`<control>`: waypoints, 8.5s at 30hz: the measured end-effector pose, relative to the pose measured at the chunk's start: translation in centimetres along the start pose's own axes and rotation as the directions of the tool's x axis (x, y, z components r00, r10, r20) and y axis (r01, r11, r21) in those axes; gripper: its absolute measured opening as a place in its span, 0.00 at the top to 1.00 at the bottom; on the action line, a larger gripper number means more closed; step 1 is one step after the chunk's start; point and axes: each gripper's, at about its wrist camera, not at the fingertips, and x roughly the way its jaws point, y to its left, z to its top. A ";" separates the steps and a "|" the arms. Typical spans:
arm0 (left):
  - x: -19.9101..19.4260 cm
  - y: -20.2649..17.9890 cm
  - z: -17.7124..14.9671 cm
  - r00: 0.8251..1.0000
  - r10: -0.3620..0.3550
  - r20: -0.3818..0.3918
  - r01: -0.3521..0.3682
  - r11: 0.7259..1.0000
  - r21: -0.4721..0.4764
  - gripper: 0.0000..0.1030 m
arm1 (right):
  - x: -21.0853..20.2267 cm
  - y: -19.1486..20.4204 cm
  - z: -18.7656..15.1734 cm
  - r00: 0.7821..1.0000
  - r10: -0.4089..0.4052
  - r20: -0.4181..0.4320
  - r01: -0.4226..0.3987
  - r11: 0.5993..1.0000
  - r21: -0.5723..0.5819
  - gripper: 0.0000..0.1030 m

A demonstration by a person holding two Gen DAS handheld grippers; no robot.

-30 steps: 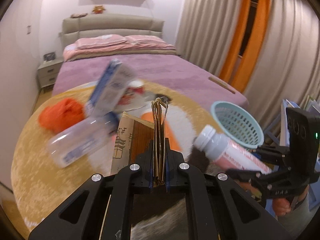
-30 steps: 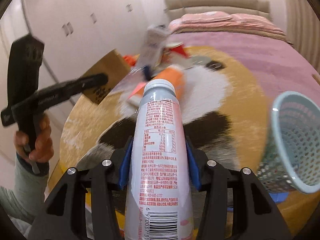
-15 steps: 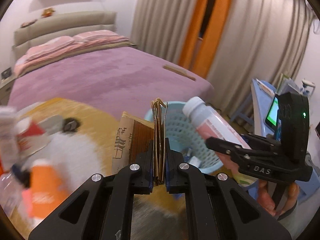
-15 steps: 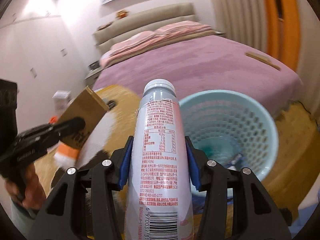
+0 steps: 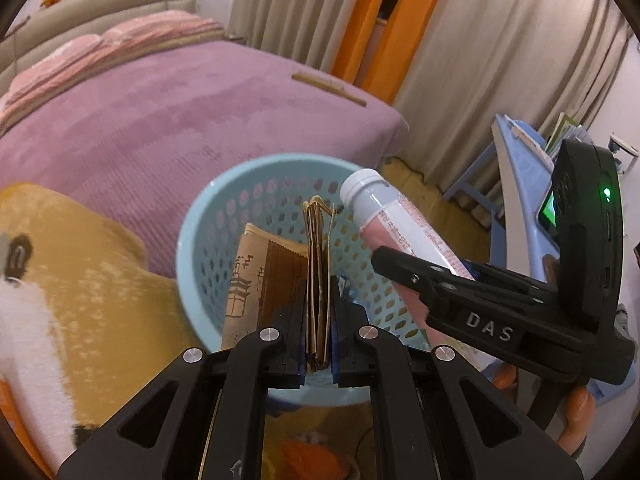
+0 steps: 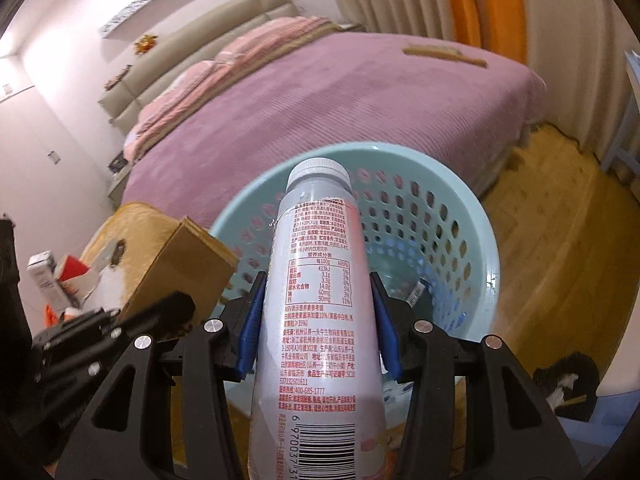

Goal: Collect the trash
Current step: 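Carry the card sleeve and pink bottle over the blue basket and release both, then move both open tools back over the table toward the remaining trash, then grasp the pink packet with the left tool while the right tool grasps the orange paper cup, then carry the pink packet and orange cup over the blue basket and release both, then move both open tools back over the table toward the bottle and carton, then grasp the clear plastic bottle with the left tool while the right tool grasps the white milk carton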

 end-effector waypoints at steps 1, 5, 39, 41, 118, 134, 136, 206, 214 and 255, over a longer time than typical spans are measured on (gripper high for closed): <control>0.2 0.0 -0.1 1.000 -0.002 -0.006 0.002 1.000 -0.003 0.94 | 0.3 -0.2 -0.1 1.000 -0.002 -0.006 0.002 1.000 0.006 0.56; 1.2 0.2 -0.3 1.000 -0.002 -0.029 0.002 1.000 -0.023 0.92 | 1.5 -0.8 0.1 0.999 -0.020 -0.030 0.021 0.999 0.028 0.56; -21.1 10.7 -9.8 0.925 0.177 0.336 -0.094 0.964 -0.248 0.54 | -5.6 18.3 -5.3 0.977 0.208 0.051 -0.182 0.933 -0.309 0.54; -22.6 12.4 -10.8 0.914 0.226 0.337 -0.128 0.949 -0.289 0.54 | -5.2 20.2 -6.2 0.974 0.224 0.030 -0.201 0.919 -0.339 0.54; -19.1 19.6 -15.1 0.890 0.450 0.066 -0.392 0.832 -0.392 0.64 | 0.8 24.9 -12.2 0.931 0.305 -0.201 -0.362 0.850 -0.382 0.54; -17.9 12.9 -10.7 0.916 0.362 0.173 -0.311 0.914 -0.262 0.64 | -3.9 17.8 -7.7 0.963 0.269 0.011 -0.252 0.913 -0.322 0.65; -17.4 12.0 -9.9 0.921 0.344 0.180 -0.298 0.923 -0.242 0.64 | -4.5 16.3 -6.8 0.968 0.246 0.043 -0.222 0.926 -0.304 0.65; -25.3 18.7 -11.6 0.851 0.455 0.263 -0.350 0.864 -0.363 0.36 | -5.2 22.0 -4.1 0.970 0.222 0.102 -0.172 0.917 -0.361 0.49; -26.9 25.9 -14.3 0.815 0.557 0.159 -0.464 0.793 -0.396 0.29 | -3.0 28.4 -5.4 0.959 0.282 0.029 -0.238 0.855 -0.461 0.49; -26.9 25.8 -21.1 0.924 0.381 0.036 -0.338 0.856 -0.391 0.54 | 2.6 44.0 -4.8 0.907 0.386 -0.166 -0.398 0.662 -0.635 0.47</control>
